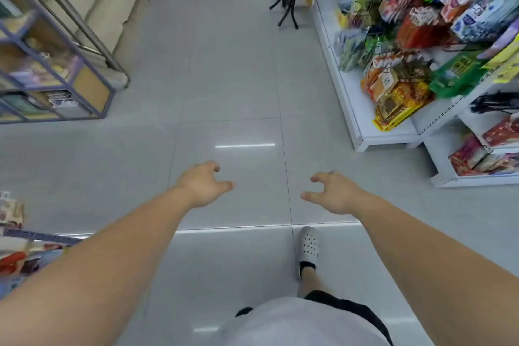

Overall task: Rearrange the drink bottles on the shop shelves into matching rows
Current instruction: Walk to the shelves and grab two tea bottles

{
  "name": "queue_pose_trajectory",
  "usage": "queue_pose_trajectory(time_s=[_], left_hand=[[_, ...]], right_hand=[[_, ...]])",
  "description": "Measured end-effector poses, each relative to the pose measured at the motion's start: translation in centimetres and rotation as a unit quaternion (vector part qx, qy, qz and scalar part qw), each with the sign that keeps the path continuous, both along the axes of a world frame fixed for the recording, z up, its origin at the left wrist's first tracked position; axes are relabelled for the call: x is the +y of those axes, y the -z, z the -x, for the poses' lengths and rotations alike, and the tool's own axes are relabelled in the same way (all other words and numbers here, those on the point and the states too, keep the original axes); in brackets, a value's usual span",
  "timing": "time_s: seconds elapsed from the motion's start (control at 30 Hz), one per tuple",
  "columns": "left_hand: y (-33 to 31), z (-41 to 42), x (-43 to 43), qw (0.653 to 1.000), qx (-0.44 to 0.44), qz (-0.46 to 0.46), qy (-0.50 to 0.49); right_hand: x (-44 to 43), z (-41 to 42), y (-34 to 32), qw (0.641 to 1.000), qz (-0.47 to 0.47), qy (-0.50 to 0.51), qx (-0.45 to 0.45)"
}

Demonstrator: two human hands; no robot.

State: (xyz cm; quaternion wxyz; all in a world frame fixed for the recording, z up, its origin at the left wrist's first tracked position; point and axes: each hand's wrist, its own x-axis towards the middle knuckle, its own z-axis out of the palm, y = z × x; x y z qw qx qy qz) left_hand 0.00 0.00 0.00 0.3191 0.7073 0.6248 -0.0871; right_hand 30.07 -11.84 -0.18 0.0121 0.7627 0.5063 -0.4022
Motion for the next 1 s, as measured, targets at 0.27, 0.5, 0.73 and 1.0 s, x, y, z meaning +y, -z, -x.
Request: queue_pose_trajectory(time_s=[0.27,0.5,0.73,1.0], left_hand=[[-0.8,-9.1,12.2,0.997,0.068,0.035,0.008],[0.4,-14.4,23.4,0.994,0.091,0.035,0.039],[1.9,-16.0,41.0,0.998,0.047,0.037,0.022],[-0.2,-15.0,63.7,0.997,0.055,0.040,0.048]], right_hand=[[14.7,-10.8,0.9,0.998,0.045,-0.040,0.005],[28.2,-15.0,1.6,0.996,0.064,-0.053,0.012],[45.9,-15.5,2.1,0.999,0.047,-0.012,0.024],[65.0,-15.3,0.1,0.994,0.032,0.075,0.071]])
